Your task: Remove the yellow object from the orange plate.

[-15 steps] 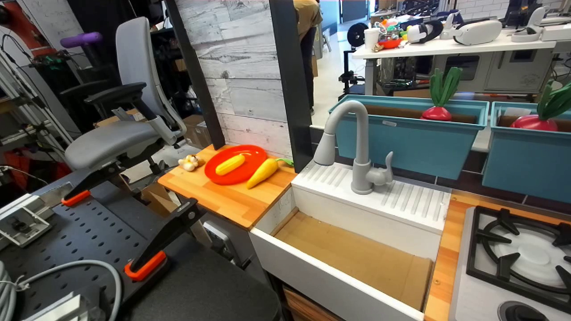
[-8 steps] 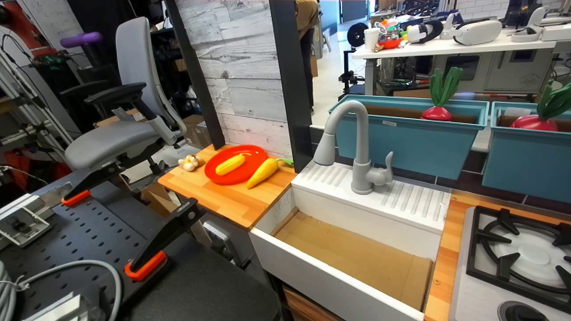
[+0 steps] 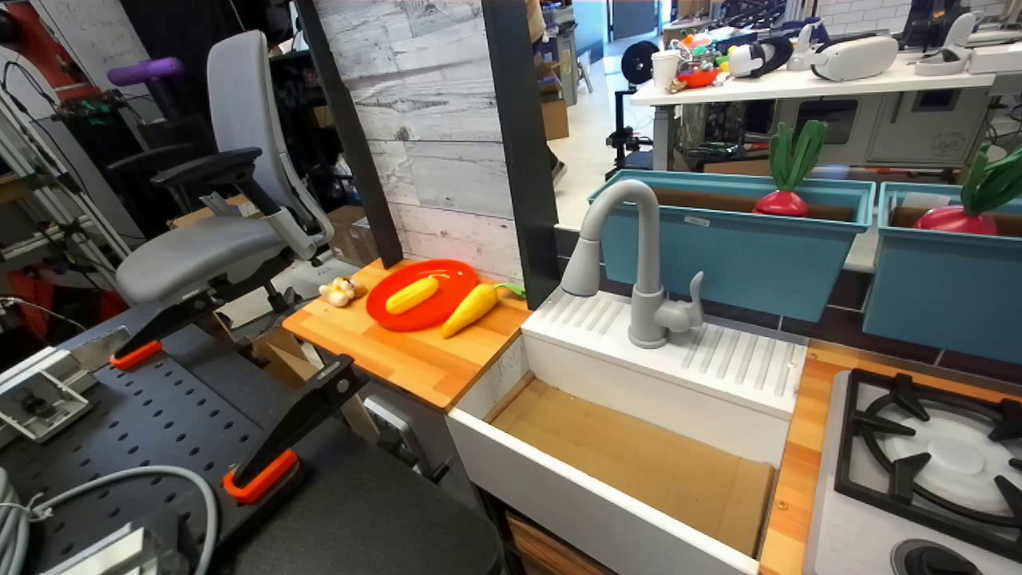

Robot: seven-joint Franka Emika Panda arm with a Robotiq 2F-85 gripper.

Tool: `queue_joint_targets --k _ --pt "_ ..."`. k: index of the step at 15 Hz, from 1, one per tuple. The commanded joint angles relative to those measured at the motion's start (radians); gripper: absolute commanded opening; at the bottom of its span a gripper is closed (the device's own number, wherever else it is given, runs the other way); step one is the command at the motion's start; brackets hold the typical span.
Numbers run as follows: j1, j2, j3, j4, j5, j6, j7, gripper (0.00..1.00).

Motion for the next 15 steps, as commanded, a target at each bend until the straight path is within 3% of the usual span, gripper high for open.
queue_joint_targets --k 1,8,12,15 --pt "0.043 0.088 0.034 0.002 0.076 0.094 0.018 1.0" --pt "0.186 0.354 0.13 0.023 0.252 0.347 0.073 1.0" --pt "0.277 0.564 0.191 0.082 0.369 0.49 0.105 1.0" --pt "0.332 0.723 0.241 0.16 0.513 0.53 0.067 1.0"
